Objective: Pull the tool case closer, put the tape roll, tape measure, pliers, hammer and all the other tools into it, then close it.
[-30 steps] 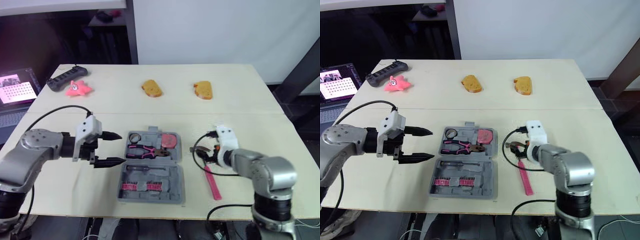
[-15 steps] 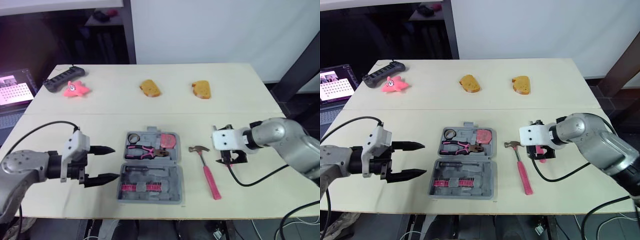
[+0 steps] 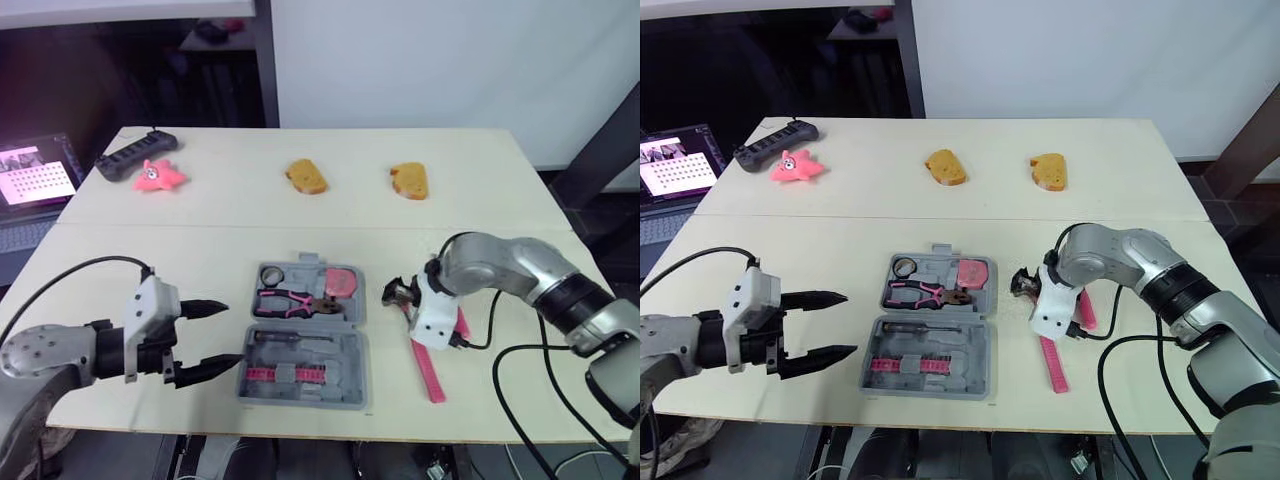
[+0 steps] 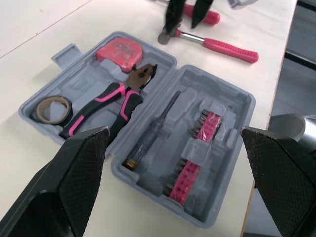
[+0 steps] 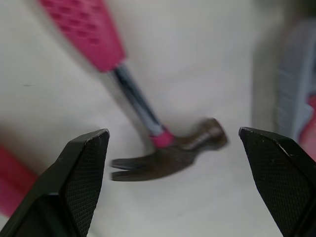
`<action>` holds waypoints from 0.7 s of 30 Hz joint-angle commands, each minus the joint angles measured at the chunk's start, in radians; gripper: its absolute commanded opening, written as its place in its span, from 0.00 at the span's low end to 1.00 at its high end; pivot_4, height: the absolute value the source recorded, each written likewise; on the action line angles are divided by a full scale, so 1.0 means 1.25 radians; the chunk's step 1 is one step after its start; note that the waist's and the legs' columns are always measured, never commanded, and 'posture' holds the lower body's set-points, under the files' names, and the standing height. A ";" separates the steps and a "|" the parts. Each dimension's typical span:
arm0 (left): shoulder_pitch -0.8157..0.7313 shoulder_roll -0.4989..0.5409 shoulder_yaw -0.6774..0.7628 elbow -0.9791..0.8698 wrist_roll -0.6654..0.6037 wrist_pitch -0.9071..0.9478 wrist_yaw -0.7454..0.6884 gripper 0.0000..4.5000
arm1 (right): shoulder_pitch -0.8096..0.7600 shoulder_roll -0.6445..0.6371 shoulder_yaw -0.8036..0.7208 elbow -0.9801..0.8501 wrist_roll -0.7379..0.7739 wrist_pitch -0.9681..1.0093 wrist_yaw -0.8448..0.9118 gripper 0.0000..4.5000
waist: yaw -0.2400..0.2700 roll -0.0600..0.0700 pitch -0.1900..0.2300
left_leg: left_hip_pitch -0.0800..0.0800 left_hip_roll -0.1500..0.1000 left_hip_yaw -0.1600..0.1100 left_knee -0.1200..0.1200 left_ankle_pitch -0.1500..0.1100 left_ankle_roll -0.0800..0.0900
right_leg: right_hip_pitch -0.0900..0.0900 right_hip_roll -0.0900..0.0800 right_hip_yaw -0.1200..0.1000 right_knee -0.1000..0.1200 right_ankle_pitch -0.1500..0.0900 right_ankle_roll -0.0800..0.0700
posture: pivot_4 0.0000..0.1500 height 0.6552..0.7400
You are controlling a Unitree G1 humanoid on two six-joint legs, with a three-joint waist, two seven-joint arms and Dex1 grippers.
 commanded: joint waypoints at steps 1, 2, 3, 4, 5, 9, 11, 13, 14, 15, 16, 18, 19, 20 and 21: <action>0.009 0.003 0.032 -0.024 -0.010 -0.010 0.004 1.00 | 0.003 0.012 -0.013 -0.010 -0.007 -0.020 0.018 0.99 | -0.001 0.000 0.000 | 0.001 0.000 0.000 0.000 0.000 0.000 | 0.001 0.000 0.000 0.001 0.000 0.000 | 1.00 1.00; 0.008 0.004 0.030 -0.022 -0.009 -0.011 0.005 1.00 | 0.008 0.022 -0.009 -0.005 -0.025 -0.023 0.010 0.99 | -0.001 0.000 0.000 | 0.003 0.000 0.000 0.000 0.000 0.000 | 0.003 0.000 0.000 0.001 0.000 0.000 | 1.00 1.00; 0.006 0.004 0.027 -0.020 -0.008 -0.011 0.005 1.00 | 0.014 0.036 -0.005 0.005 -0.044 -0.016 0.001 0.99 | -0.002 0.000 0.000 | 0.006 0.000 0.000 0.000 0.000 0.000 | 0.005 0.000 0.000 0.001 0.000 0.000 | 1.00 1.00; 0.005 0.005 0.025 -0.018 -0.007 -0.012 0.005 1.00 | 0.018 0.045 -0.004 0.012 -0.058 -0.011 -0.005 0.99 | -0.002 0.000 0.000 | 0.008 0.000 0.000 0.000 0.000 0.000 | 0.007 0.000 0.000 0.001 0.000 -0.001 | 1.00 1.00; 0.003 0.005 0.022 -0.014 -0.006 -0.013 0.005 1.00 | 0.019 0.057 0.002 0.025 -0.085 -0.016 -0.019 0.94 | -0.002 0.000 0.000 | 0.008 0.000 0.000 0.000 0.000 0.000 | 0.008 0.001 0.000 0.001 0.000 -0.001 | 1.00 1.00; -0.041 0.010 0.011 0.024 0.004 -0.020 0.005 1.00 | 0.026 0.101 0.020 0.078 -0.173 0.004 -0.045 0.59 | -0.004 -0.012 -0.006 | 0.012 0.001 0.000 -0.001 0.000 0.000 | 0.012 0.001 0.000 0.000 -0.001 -0.001 | 1.00 1.00; -0.056 0.016 0.011 0.039 0.007 -0.021 -0.001 1.00 | 0.023 0.107 0.017 0.085 -0.185 -0.009 -0.046 0.35 | -0.005 -0.015 -0.006 | 0.018 0.001 0.000 -0.001 0.000 0.000 | 0.017 0.002 0.000 0.000 -0.002 -0.003 | 1.00 1.00; -0.062 0.019 0.009 0.045 0.008 -0.022 -0.005 1.00 | 0.021 0.110 0.011 0.086 -0.185 -0.015 -0.041 0.15 | -0.006 -0.015 -0.006 | 0.022 0.001 0.000 -0.001 0.000 0.000 | 0.021 0.001 0.001 -0.001 -0.003 -0.004 | 1.00 1.00; -0.063 0.020 0.006 0.048 0.009 -0.024 -0.006 1.00 | 0.022 0.109 0.007 0.084 -0.178 -0.018 -0.034 0.01 | -0.005 -0.015 -0.006 | 0.022 0.001 0.000 -0.001 0.000 0.000 | 0.022 0.002 0.001 -0.002 -0.003 -0.005 | 1.00 1.00; -0.064 0.021 0.004 0.051 0.011 -0.026 -0.008 1.00 | 0.021 0.106 0.003 0.081 -0.173 -0.021 -0.031 0.01 | -0.005 -0.015 -0.006 | 0.022 0.001 0.000 -0.001 0.000 0.000 | 0.022 0.002 0.001 -0.002 -0.003 -0.005 | 1.00 1.00; -0.066 0.020 0.001 0.054 0.013 -0.029 -0.010 1.00 | 0.020 0.098 -0.007 0.070 -0.144 -0.028 -0.018 0.01 | -0.004 -0.015 -0.006 | 0.022 0.001 0.000 -0.001 0.000 0.000 | 0.022 0.001 0.001 -0.002 -0.003 -0.005 | 1.00 1.00; -0.071 0.018 -0.009 0.059 0.014 -0.035 -0.016 1.00 | 0.012 0.076 -0.028 0.026 -0.075 -0.040 0.016 0.01 | -0.003 -0.013 -0.005 | 0.022 0.001 0.000 -0.001 0.000 0.000 | 0.022 0.001 0.001 -0.002 -0.003 -0.004 | 1.00 1.00; -0.075 0.016 -0.013 0.061 0.014 -0.038 -0.020 1.00 | 0.006 0.065 -0.035 0.005 -0.043 -0.043 0.036 0.01 | -0.002 -0.012 -0.004 | 0.021 0.001 0.000 -0.001 0.000 0.000 | 0.021 0.001 0.001 -0.002 -0.003 -0.004 | 1.00 1.00; -0.079 0.015 -0.017 0.064 0.014 -0.040 -0.023 1.00 | 0.001 0.053 -0.043 -0.021 -0.002 -0.032 0.063 0.01 | -0.001 -0.010 -0.003 | 0.020 0.001 0.000 -0.001 0.000 0.000 | 0.020 0.001 0.001 -0.002 -0.002 -0.004 | 1.00 1.00; -0.083 0.014 -0.020 0.067 0.014 -0.042 -0.026 1.00 | -0.002 0.043 -0.050 -0.042 0.035 -0.019 0.088 0.01 | -0.001 -0.009 -0.002 | 0.019 0.001 0.000 -0.001 0.000 0.000 | 0.020 0.001 0.001 -0.002 -0.002 -0.002 | 1.00 1.00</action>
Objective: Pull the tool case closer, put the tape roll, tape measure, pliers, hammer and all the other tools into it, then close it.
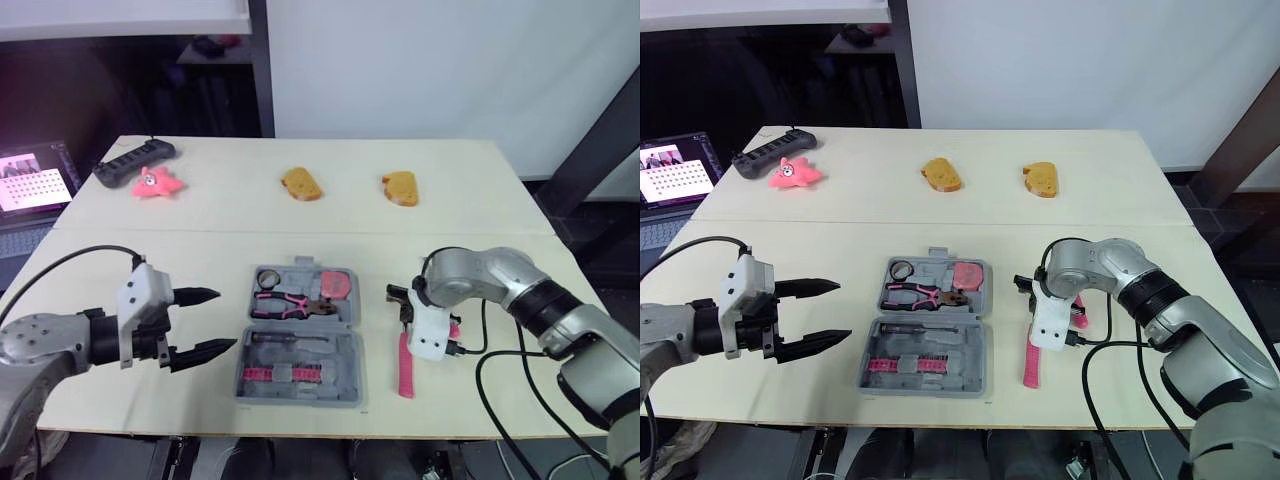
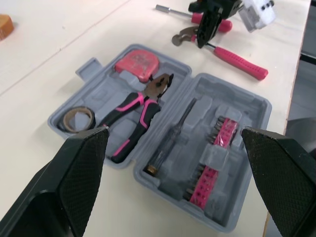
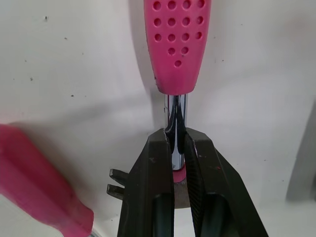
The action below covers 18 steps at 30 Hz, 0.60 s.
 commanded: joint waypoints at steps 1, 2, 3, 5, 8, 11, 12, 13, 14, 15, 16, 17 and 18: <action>-0.020 0.003 -0.011 -0.001 0.000 -0.024 -0.014 1.00 | -0.022 -0.043 -0.052 -0.101 0.160 0.034 0.093 0.01 | 0.000 0.003 0.002 | 0.000 0.000 0.000 0.000 0.000 0.000 | 0.000 0.000 0.000 0.000 0.000 0.001 | 1.00 1.00; -0.026 0.003 -0.017 0.005 0.003 -0.027 -0.016 1.00 | -0.008 -0.060 -0.063 -0.141 0.240 0.091 0.145 0.01 | 0.001 0.004 0.002 | 0.000 0.000 0.000 0.000 0.000 0.000 | 0.000 0.000 0.000 0.000 0.000 0.001 | 1.00 1.00; -0.034 0.003 -0.024 0.011 0.005 -0.029 -0.018 1.00 | 0.003 -0.082 -0.076 -0.180 0.301 0.146 0.188 0.01 | 0.003 0.005 0.003 | -0.001 0.000 0.000 0.000 0.000 0.000 | 0.000 0.000 0.000 0.000 0.000 0.001 | 1.00 1.00; -0.049 0.002 -0.040 0.021 0.008 -0.032 -0.022 1.00 | 0.024 -0.126 -0.104 -0.241 0.388 0.229 0.252 0.01 | 0.004 0.006 0.004 | -0.001 -0.001 0.000 0.000 0.000 0.000 | 0.000 -0.001 0.000 0.000 0.000 0.001 | 1.00 1.00; -0.072 0.000 -0.066 0.033 0.012 -0.034 -0.024 1.00 | 0.098 -0.191 -0.205 -0.392 0.577 0.560 0.321 0.01 | 0.010 0.006 0.004 | -0.001 -0.001 -0.001 0.000 0.000 0.001 | 0.000 -0.001 -0.001 0.000 0.000 0.001 | 1.00 1.00; -0.085 0.001 -0.082 0.037 0.011 -0.032 -0.029 1.00 | 0.143 -0.200 -0.309 -0.521 0.676 0.965 0.270 0.01 | 0.006 0.008 0.005 | -0.001 0.000 -0.001 0.000 0.000 0.001 | 0.000 -0.001 0.000 0.000 0.000 0.000 | 1.00 1.00; -0.091 0.002 -0.087 0.040 0.010 -0.034 -0.034 1.00 | 0.173 -0.203 -0.356 -0.576 0.717 1.155 0.225 0.01 | 0.003 0.008 0.005 | -0.001 0.000 -0.001 0.000 0.000 0.001 | -0.001 0.000 0.000 0.000 -0.001 -0.001 | 1.00 1.00; -0.094 0.002 -0.090 0.042 0.009 -0.039 -0.041 1.00 | 0.187 -0.167 -0.412 -0.615 0.767 1.338 0.164 0.01 | 0.004 0.007 0.005 | -0.001 0.000 -0.001 0.000 0.000 0.001 | -0.001 0.000 0.000 0.001 -0.001 0.000 | 1.00 1.00; -0.098 0.001 -0.091 0.044 0.006 -0.043 -0.048 1.00 | 0.189 -0.123 -0.458 -0.642 0.801 1.490 0.105 0.01 | 0.002 0.007 0.004 | -0.001 0.000 -0.001 0.000 0.000 0.001 | -0.001 0.000 0.000 0.001 -0.001 0.000 | 1.00 1.00; -0.103 0.000 -0.090 0.041 -0.008 -0.037 -0.055 1.00 | 0.145 -0.077 -0.481 -0.642 0.817 1.746 0.075 0.01 | 0.000 0.007 0.004 | -0.001 0.000 -0.002 0.000 0.000 0.001 | -0.002 0.001 0.000 0.001 -0.001 0.000 | 1.00 1.00; -0.108 0.000 -0.088 0.037 -0.020 -0.030 -0.059 1.00 | 0.108 -0.078 -0.474 -0.615 0.857 1.906 0.056 0.01 | -0.001 0.008 0.005 | -0.001 0.000 -0.001 0.000 0.000 0.001 | -0.002 0.001 0.000 0.001 0.000 0.000 | 1.00 1.00; -0.114 0.000 -0.088 0.031 -0.030 -0.027 -0.064 1.00 | 0.106 -0.067 -0.505 -0.593 0.899 1.999 0.027 0.01 | 0.001 0.008 0.005 | -0.003 0.000 -0.001 0.000 0.000 0.000 | -0.005 0.001 0.001 0.001 0.000 0.000 | 1.00 1.00; -0.119 0.001 -0.089 0.027 -0.039 -0.020 -0.067 1.00 | 0.123 -0.074 -0.527 -0.581 0.941 2.042 -0.005 0.01 | 0.005 0.008 0.004 | -0.006 0.000 -0.001 0.000 0.000 0.000 | -0.007 0.001 0.001 0.001 0.000 -0.001 | 1.00 1.00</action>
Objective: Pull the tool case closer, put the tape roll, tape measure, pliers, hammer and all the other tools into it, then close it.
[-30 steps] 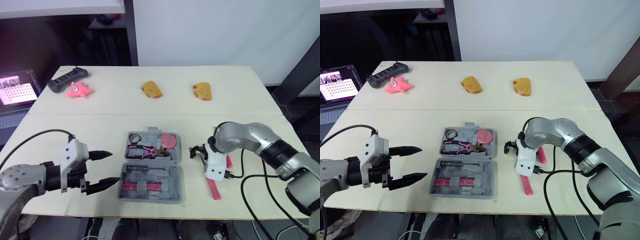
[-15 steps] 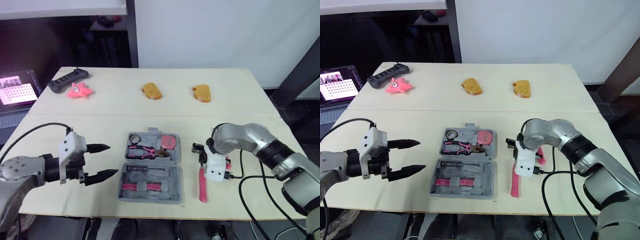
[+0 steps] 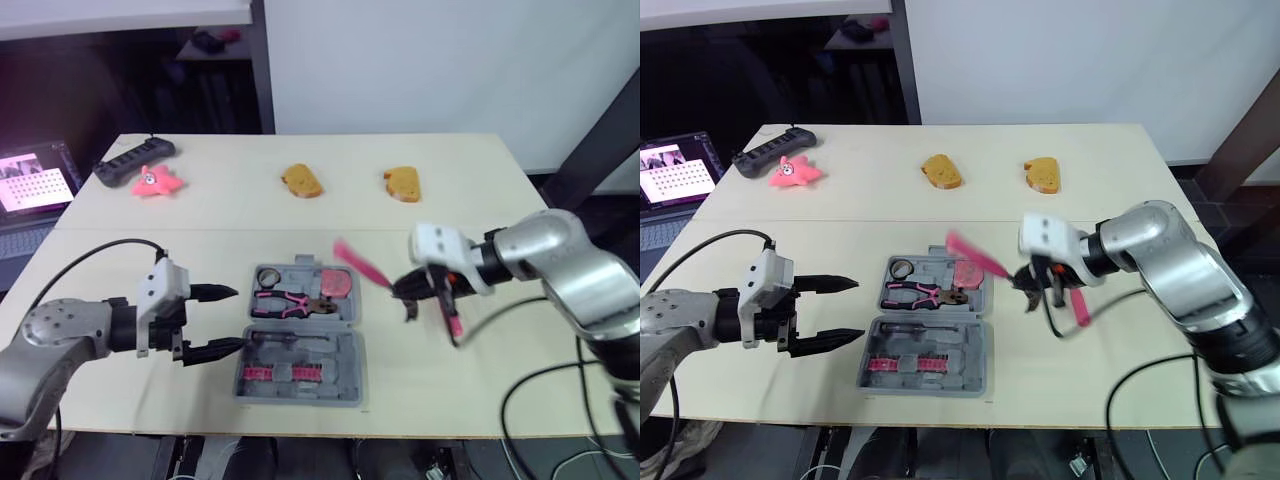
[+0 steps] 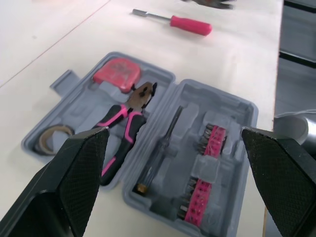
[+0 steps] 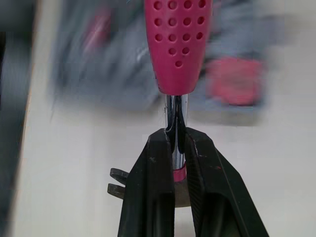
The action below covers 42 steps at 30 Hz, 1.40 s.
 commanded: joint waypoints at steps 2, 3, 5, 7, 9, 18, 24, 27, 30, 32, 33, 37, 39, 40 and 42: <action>-0.021 0.010 0.007 -0.021 -0.050 0.027 -0.020 1.00 | 0.077 -0.003 -0.146 0.027 0.188 0.260 -0.181 0.01 | 0.020 -0.001 -0.001 | -0.007 0.000 -0.001 0.001 0.000 0.000 | -0.004 0.000 -0.002 -0.001 0.000 0.000 | 1.00 1.00; -0.027 0.012 0.006 -0.023 -0.054 0.032 -0.021 1.00 | 0.126 -0.006 -0.167 0.006 0.220 0.260 -0.220 0.01 | 0.024 -0.001 -0.001 | -0.008 0.000 -0.001 0.002 0.000 0.000 | -0.006 0.000 -0.002 -0.002 0.000 0.001 | 1.00 1.00; -0.038 0.014 0.006 -0.024 -0.056 0.038 -0.021 1.00 | 0.215 -0.008 -0.209 -0.038 0.287 0.260 -0.301 0.01 | 0.030 -0.001 -0.001 | -0.011 -0.001 -0.001 0.001 0.000 0.001 | -0.007 -0.001 -0.003 -0.003 0.000 0.002 | 1.00 1.00; -0.043 0.016 0.009 -0.028 -0.058 0.043 -0.020 1.00 | 0.294 -0.002 -0.240 -0.070 0.340 0.260 -0.387 0.01 | 0.026 -0.001 0.000 | -0.015 -0.001 -0.001 0.001 -0.001 0.002 | -0.010 -0.001 -0.002 -0.003 0.000 0.003 | 1.00 1.00; -0.043 0.019 0.017 -0.036 -0.077 0.059 -0.021 1.00 | 0.354 0.032 -0.258 -0.088 0.349 0.260 -0.481 0.01 | 0.020 -0.001 -0.001 | -0.020 -0.001 -0.001 0.002 -0.001 0.001 | -0.016 -0.001 -0.002 -0.001 0.000 0.003 | 1.00 1.00; 0.002 0.031 0.037 -0.075 -0.078 0.059 -0.022 1.00 | 0.325 0.175 -0.208 -0.077 0.315 0.260 -0.771 0.01 | 0.000 -0.001 -0.001 | -0.017 0.000 -0.001 0.003 0.001 0.000 | -0.015 0.001 -0.001 0.000 0.002 0.001 | 1.00 1.00; 0.002 0.035 0.035 -0.068 -0.074 0.057 -0.023 1.00 | 0.304 0.202 -0.223 -0.045 0.337 0.260 -0.850 0.38 | 0.001 -0.001 -0.001 | -0.019 0.000 -0.001 0.003 0.001 0.000 | -0.016 0.000 -0.001 0.000 0.002 0.002 | 1.00 1.00; -0.002 0.042 0.022 -0.059 -0.074 0.063 -0.033 1.00 | 0.308 0.186 -0.236 -0.068 0.380 0.260 -0.863 0.73 | 0.000 -0.001 -0.001 | -0.019 0.000 -0.002 0.003 0.001 0.000 | -0.016 0.001 -0.001 0.000 0.002 0.002 | 1.00 1.00; -0.006 0.039 0.017 -0.054 -0.071 0.056 -0.037 1.00 | 0.294 0.168 -0.266 -0.100 0.406 0.260 -0.871 0.99 | 0.000 -0.001 -0.001 | -0.018 0.000 -0.002 0.003 0.001 0.000 | -0.016 0.001 -0.001 0.000 0.002 0.002 | 1.00 1.00; -0.010 0.032 0.017 -0.046 -0.071 0.047 -0.042 1.00 | 0.284 0.148 -0.284 -0.140 0.414 0.260 -0.859 0.99 | 0.001 -0.001 -0.001 | -0.019 0.000 -0.002 0.003 0.001 0.000 | -0.016 0.001 -0.001 0.000 0.002 0.002 | 1.00 1.00; -0.012 0.030 0.017 -0.041 -0.070 0.042 -0.045 1.00 | 0.286 0.131 -0.287 -0.165 0.425 0.260 -0.846 0.99 | 0.000 -0.001 -0.001 | -0.019 0.000 -0.001 0.003 0.001 0.000 | -0.016 0.001 -0.001 0.000 0.002 0.002 | 1.00 1.00; -0.024 0.020 0.008 -0.006 -0.057 0.014 -0.062 1.00 | 0.322 0.102 -0.299 -0.257 0.442 0.260 -0.826 0.99 | 0.001 -0.001 -0.001 | -0.018 0.000 -0.002 0.002 0.001 0.000 | -0.016 0.001 -0.002 0.000 0.002 0.002 | 1.00 1.00; -0.030 0.015 0.000 0.006 -0.050 0.002 -0.070 1.00 | 0.368 0.112 -0.296 -0.291 0.411 0.194 -0.820 0.99 | 0.002 -0.001 -0.001 | -0.018 0.000 -0.002 0.002 0.001 0.001 | -0.016 0.001 -0.002 0.000 0.002 0.002 | 1.00 1.00; -0.034 0.011 -0.001 0.011 -0.055 0.004 -0.070 1.00 | 0.394 0.096 -0.261 -0.301 0.367 0.151 -0.837 0.99 | 0.003 -0.001 -0.001 | -0.018 0.000 -0.002 0.002 0.001 0.001 | -0.016 0.001 -0.002 0.000 0.002 0.002 | 1.00 1.00; -0.037 0.008 -0.002 0.015 -0.062 0.005 -0.073 1.00 | 0.438 0.056 -0.178 -0.306 0.274 0.057 -0.857 0.99 | 0.003 -0.001 -0.001 | -0.019 0.000 -0.002 0.002 0.001 0.000 | -0.016 0.000 -0.002 0.000 0.002 0.002 | 1.00 1.00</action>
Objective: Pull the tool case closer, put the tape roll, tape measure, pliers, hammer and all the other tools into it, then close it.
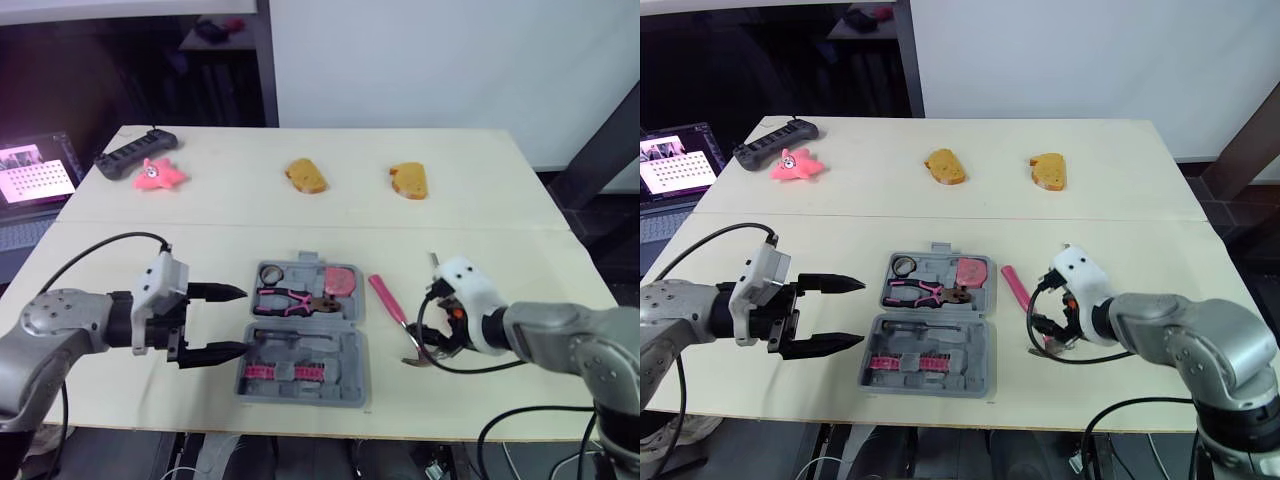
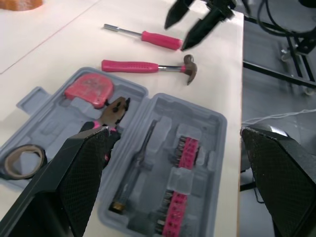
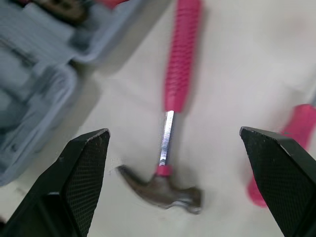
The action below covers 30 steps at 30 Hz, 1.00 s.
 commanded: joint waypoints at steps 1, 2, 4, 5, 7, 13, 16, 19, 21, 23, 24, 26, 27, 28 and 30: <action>-0.013 -0.005 0.000 -0.002 -0.009 -0.013 -0.011 1.00 | 0.057 -0.035 0.089 -0.020 -0.124 -0.141 -0.022 0.99 | 0.000 0.000 0.000 | 0.000 0.000 0.000 0.000 0.000 0.000 | 0.000 0.000 0.000 0.000 0.000 0.000 | 1.00 1.00; -0.014 -0.006 0.002 0.000 -0.008 -0.014 -0.012 1.00 | 0.075 -0.011 0.094 -0.007 -0.133 -0.157 -0.026 0.99 | 0.000 -0.001 -0.001 | 0.000 0.000 0.000 0.000 0.000 0.000 | 0.000 0.000 0.000 0.000 0.000 0.000 | 1.00 1.00; -0.013 -0.007 0.006 0.002 -0.010 -0.010 -0.009 1.00 | 0.101 0.037 0.121 0.024 -0.174 -0.211 -0.045 0.99 | -0.002 -0.001 -0.001 | 0.000 0.000 0.000 0.000 0.000 0.000 | 0.000 0.000 0.000 0.000 0.000 0.000 | 1.00 1.00; -0.011 -0.007 0.008 0.002 -0.013 -0.008 -0.009 1.00 | 0.113 0.076 0.121 0.045 -0.187 -0.225 -0.060 0.99 | -0.003 -0.001 -0.001 | 0.000 0.000 0.000 0.000 0.000 0.000 | 0.000 0.000 0.000 0.000 0.000 0.000 | 1.00 1.00; -0.009 -0.005 0.011 0.001 -0.015 -0.006 -0.011 1.00 | 0.128 0.104 0.139 0.066 -0.221 -0.255 -0.066 0.99 | -0.004 -0.001 -0.001 | 0.001 0.001 0.000 0.000 0.000 0.000 | 0.000 0.001 0.000 0.000 0.000 0.000 | 1.00 1.00; -0.002 0.012 0.026 0.010 -0.007 -0.015 -0.029 1.00 | 0.180 0.149 0.138 0.109 -0.273 -0.310 -0.053 0.99 | 0.000 -0.001 -0.001 | 0.000 0.000 0.000 0.000 0.000 0.000 | 0.000 0.000 0.000 0.000 0.000 0.000 | 1.00 1.00; 0.010 0.014 0.034 0.016 0.008 -0.036 -0.037 1.00 | 0.206 0.171 0.132 0.107 -0.275 -0.311 -0.046 0.81 | -0.001 -0.001 -0.001 | 0.001 0.000 0.000 0.000 0.000 0.000 | 0.000 0.001 0.000 0.000 0.000 0.000 | 1.00 1.00; 0.023 0.015 0.040 0.023 0.020 -0.056 -0.045 1.00 | 0.221 0.184 0.130 0.104 -0.283 -0.314 -0.037 0.49 | -0.001 -0.001 -0.001 | 0.001 0.000 0.000 0.000 0.000 0.000 | 0.001 0.001 0.000 0.000 0.000 0.000 | 1.00 1.00; 0.033 0.018 0.045 0.027 0.019 -0.058 -0.051 1.00 | 0.222 0.185 0.131 0.107 -0.291 -0.321 -0.031 0.25 | -0.002 -0.002 -0.001 | 0.001 0.000 0.000 0.000 0.000 0.000 | 0.001 0.001 0.000 0.000 0.000 0.000 | 1.00 1.00; 0.046 0.020 0.047 0.031 0.024 -0.064 -0.059 1.00 | 0.214 0.186 0.131 0.113 -0.297 -0.326 -0.023 0.02 | -0.003 -0.002 -0.002 | 0.001 0.000 0.000 0.000 0.000 0.000 | 0.001 0.001 0.000 0.000 0.000 0.000 | 1.00 1.00; 0.051 0.019 0.047 0.033 0.026 -0.067 -0.060 1.00 | 0.206 0.184 0.129 0.115 -0.301 -0.327 -0.018 0.01 | -0.003 -0.003 -0.002 | 0.002 0.000 0.000 0.000 0.000 0.000 | 0.001 0.001 0.000 0.000 0.000 0.000 | 1.00 1.00; 0.058 0.016 0.049 0.039 0.031 -0.077 -0.060 1.00 | 0.186 0.185 0.108 0.111 -0.298 -0.323 -0.009 0.01 | -0.003 -0.003 -0.002 | 0.002 0.001 0.000 0.000 0.000 0.000 | 0.001 0.001 0.000 0.000 0.000 0.000 | 1.00 1.00; 0.063 0.015 0.051 0.043 0.034 -0.083 -0.061 1.00 | 0.175 0.176 0.099 0.103 -0.298 -0.321 0.000 0.01 | -0.003 -0.003 -0.002 | 0.002 0.001 0.000 0.000 0.000 0.000 | 0.001 0.001 0.000 0.000 0.000 0.000 | 1.00 1.00; 0.070 0.015 0.053 0.049 0.038 -0.091 -0.064 1.00 | 0.160 0.163 0.087 0.097 -0.293 -0.318 0.016 0.01 | -0.004 -0.003 -0.002 | 0.002 0.000 0.000 0.000 0.000 0.000 | 0.001 0.001 0.000 0.000 0.000 0.000 | 1.00 1.00; 0.080 0.013 0.057 0.062 0.046 -0.106 -0.067 1.00 | 0.126 0.133 0.071 0.100 -0.282 -0.297 0.048 0.01 | -0.003 -0.003 -0.002 | 0.002 0.000 0.000 0.000 0.000 0.000 | 0.001 0.001 0.001 0.000 0.000 0.000 | 1.00 1.00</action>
